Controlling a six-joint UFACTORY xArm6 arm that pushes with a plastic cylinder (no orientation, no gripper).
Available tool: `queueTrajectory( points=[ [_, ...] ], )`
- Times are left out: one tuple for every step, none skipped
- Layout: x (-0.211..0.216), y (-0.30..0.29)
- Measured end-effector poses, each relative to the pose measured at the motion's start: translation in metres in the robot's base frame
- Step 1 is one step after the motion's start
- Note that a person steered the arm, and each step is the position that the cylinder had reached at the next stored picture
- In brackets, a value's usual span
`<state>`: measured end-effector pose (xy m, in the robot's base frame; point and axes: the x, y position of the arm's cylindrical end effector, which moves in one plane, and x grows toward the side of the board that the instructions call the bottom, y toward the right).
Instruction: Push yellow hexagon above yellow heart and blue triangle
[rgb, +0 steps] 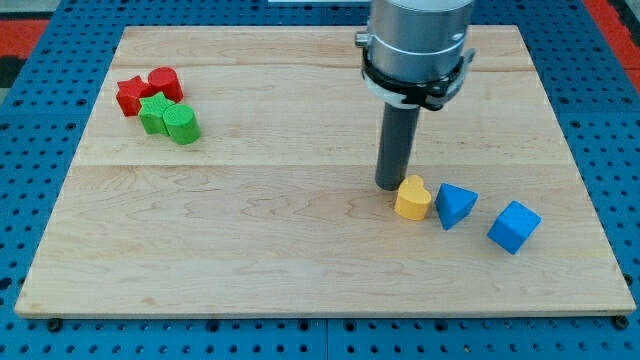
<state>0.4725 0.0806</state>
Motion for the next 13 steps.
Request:
queueTrajectory(
  points=[
    [0.002,0.024],
    [-0.002,0.042],
    [-0.01,0.036],
    [-0.042,0.09],
    [-0.114,0.139],
    [-0.202,0.19],
    [-0.256,0.159],
    [-0.248,0.08],
    [-0.199,0.042],
    [-0.15,0.067],
    [-0.168,0.071],
    [-0.159,0.077],
    [-0.138,0.117]
  ],
)
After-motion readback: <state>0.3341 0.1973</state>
